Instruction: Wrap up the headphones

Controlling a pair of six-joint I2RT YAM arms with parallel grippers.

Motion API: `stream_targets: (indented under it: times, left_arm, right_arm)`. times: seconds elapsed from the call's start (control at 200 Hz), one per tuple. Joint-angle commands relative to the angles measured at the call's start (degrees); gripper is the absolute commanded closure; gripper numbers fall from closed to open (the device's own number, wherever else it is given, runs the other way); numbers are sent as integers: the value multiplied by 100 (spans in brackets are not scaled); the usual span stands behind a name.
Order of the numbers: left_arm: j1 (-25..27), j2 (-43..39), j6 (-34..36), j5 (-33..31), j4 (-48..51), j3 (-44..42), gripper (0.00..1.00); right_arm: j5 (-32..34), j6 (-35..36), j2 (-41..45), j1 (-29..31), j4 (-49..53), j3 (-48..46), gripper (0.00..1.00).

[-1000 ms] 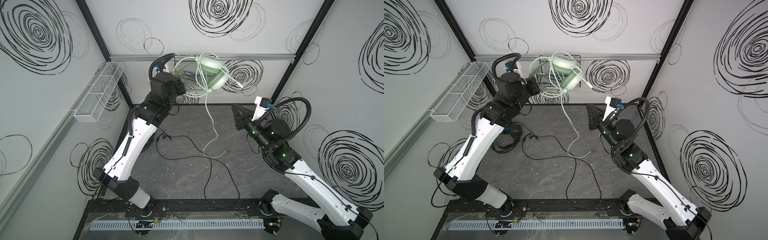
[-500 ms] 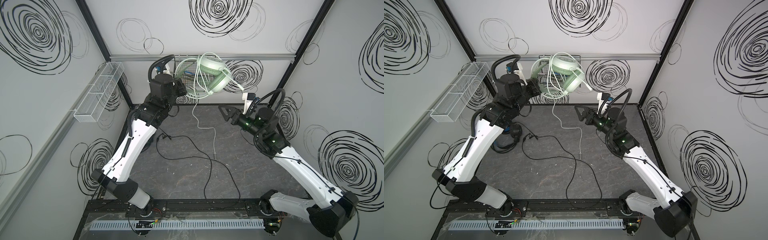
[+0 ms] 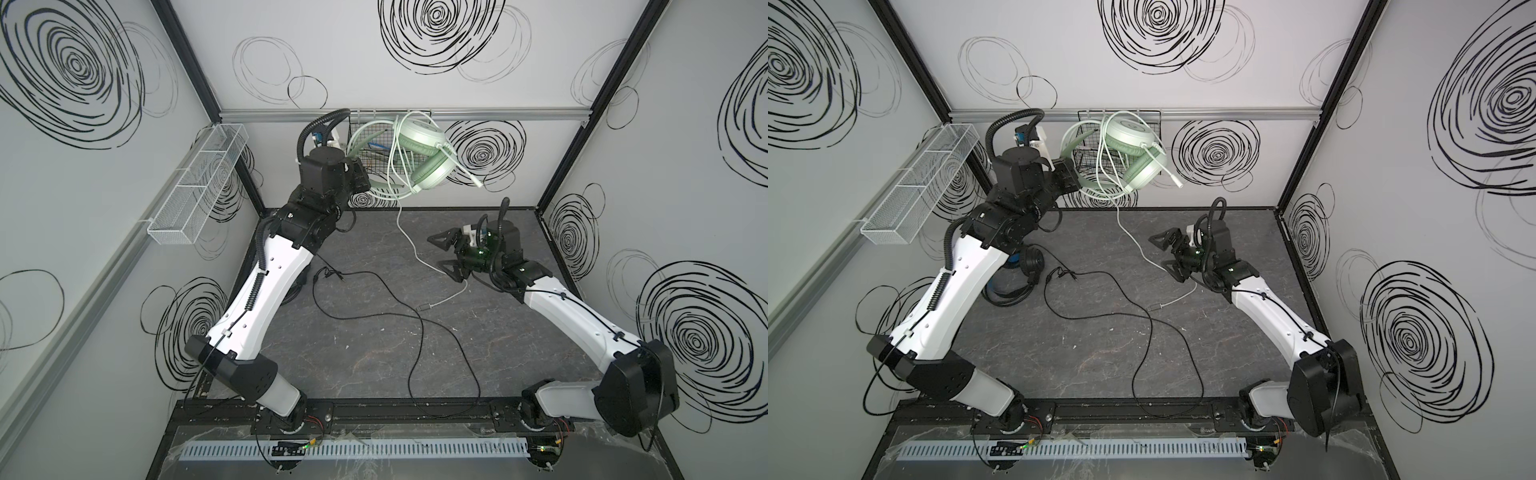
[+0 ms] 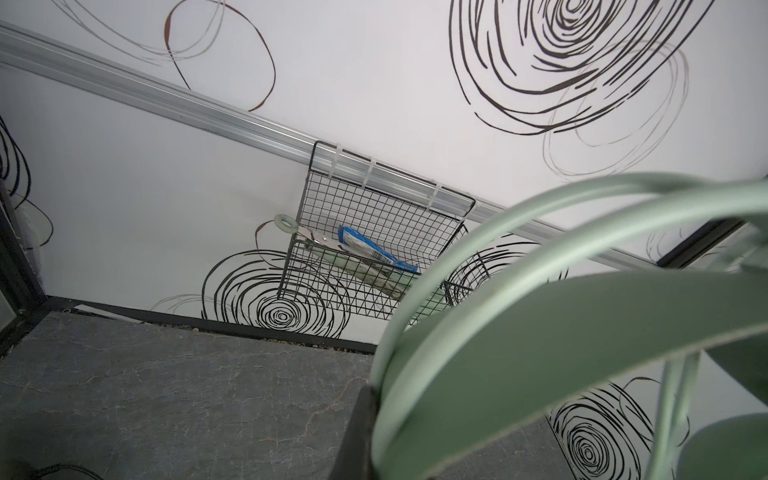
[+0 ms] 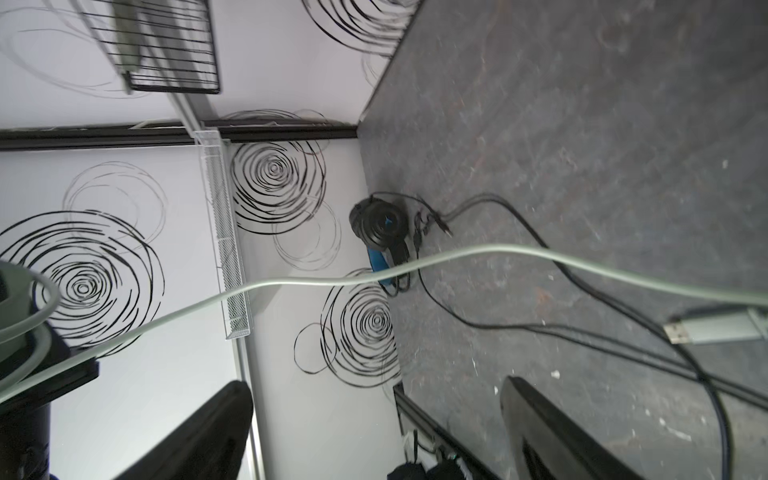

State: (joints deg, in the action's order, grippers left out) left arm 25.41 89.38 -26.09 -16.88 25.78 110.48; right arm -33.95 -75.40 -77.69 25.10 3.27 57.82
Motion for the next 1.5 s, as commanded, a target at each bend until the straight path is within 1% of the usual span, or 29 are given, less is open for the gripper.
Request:
stream_targets:
  times: [0.0, 0.135, 0.26, 0.39, 0.51, 0.625, 0.79, 0.946, 0.971, 1.016, 1.086, 1.116, 1.126, 1.181, 1.281, 1.326, 1.386, 1.491]
  left_arm:
    - [71, -81, -52, -112, -671, 295, 100]
    - [155, -112, 22, -171, -653, 298, 100]
    - [188, -140, 67, -167, -653, 286, 100]
    - [202, -175, 86, -164, -652, 290, 100]
    - [213, -184, 78, -157, -653, 297, 100]
    - [219, -184, 69, -140, -661, 317, 100]
    - [219, -178, 64, -83, -644, 358, 100]
    - [228, -224, 21, 93, -696, 327, 100]
    - [235, -241, 16, 126, -719, 297, 100]
    - [230, -271, -9, 196, -765, 242, 100]
    - [221, -309, -37, 268, -776, 188, 100]
    - [219, -337, -41, 294, -783, 156, 100]
    - [212, -346, -45, 303, -785, 147, 100]
    - [180, -402, -61, 365, -824, 52, 100]
    - [67, -547, -105, 615, -950, -158, 100]
    - [3, -600, -89, 793, -989, -237, 100]
    - [-122, -684, -76, 1217, -1104, -411, 100]
    - [-376, -997, -146, 2140, -1630, -1083, 100]
  right_arm:
    - [-368, -908, -68, 71, 148, -103, 2]
    - [-16, -1352, 24, 82, -45, -513, 2]
    - [88, -1168, -103, 91, 189, -519, 2]
    - [260, -1240, -119, 68, -60, -771, 2]
    - [371, -863, -352, -37, 40, -684, 2]
    - [480, -846, -535, -183, -173, -810, 3]
    - [653, -507, -884, -431, -115, -669, 9]
    - [657, -388, -1246, -580, -311, -609, 13]
    - [687, -370, -1286, -595, -315, -583, 16]
    - [727, -333, -1354, -624, -344, -538, 25]
    - [771, -298, -1436, -662, -371, -437, 43]
    - [800, -255, -1463, -686, -359, -372, 53]
    - [801, -242, -1470, -693, -356, -361, 54]
    - [832, -159, -1494, -730, -323, -255, 70]
    - [989, -16, -1415, -809, -221, -140, 88]
    - [1058, 43, -1343, -856, -241, -114, 95]
    - [1171, 241, -1262, -938, -147, 28, 100]
    - [1293, 703, -1277, -1192, 247, 533, 100]
